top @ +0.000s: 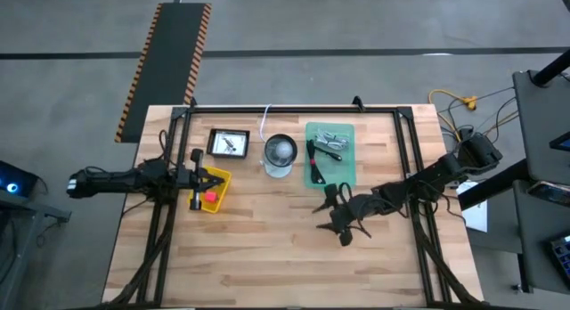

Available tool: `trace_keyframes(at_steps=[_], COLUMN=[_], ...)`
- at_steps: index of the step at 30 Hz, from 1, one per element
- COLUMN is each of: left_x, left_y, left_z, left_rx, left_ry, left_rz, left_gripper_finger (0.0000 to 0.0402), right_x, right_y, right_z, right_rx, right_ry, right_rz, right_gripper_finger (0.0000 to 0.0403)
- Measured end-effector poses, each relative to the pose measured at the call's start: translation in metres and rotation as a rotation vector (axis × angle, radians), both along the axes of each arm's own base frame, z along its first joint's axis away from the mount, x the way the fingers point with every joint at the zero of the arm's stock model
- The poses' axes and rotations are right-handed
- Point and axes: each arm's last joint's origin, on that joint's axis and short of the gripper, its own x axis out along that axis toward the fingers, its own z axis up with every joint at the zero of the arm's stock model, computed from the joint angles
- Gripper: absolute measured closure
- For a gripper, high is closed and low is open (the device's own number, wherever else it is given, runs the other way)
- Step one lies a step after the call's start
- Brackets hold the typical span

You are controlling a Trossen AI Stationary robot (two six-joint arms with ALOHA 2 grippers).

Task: Pick and place items into bin
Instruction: Return to Home Position

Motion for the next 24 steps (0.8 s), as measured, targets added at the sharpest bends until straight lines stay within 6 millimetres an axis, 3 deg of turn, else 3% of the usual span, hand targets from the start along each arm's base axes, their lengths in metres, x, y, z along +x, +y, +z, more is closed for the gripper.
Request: trace_keyframes(at_steps=[5,13,19,24], left_x=[-0.001,-0.001,-0.001,-0.001], left_y=[0.0,0.0,0.0,0.0], left_z=[0.002,0.002,0.0,-0.003], left_rx=[0.001,0.034,0.033,0.027], left_ry=[-0.018,-0.018,-0.003,0.019], left_rz=[0.001,0.002,0.004,0.004], left_gripper_finger=[0.0402,0.0401,0.0402,0.0401], right_x=[0.0,-0.008,-0.029,-0.058], right_y=[-0.009,-0.047,-0.072,-0.078], right_z=[-0.004,-0.02,-0.02,-0.016], right_rx=[0.166,0.137,0.146,0.193], right_ry=[0.071,0.142,0.112,0.027], right_rz=[0.18,-0.023,-0.121,-0.152], right_gripper_finger=[0.0266,0.0386,0.0392,0.0392])
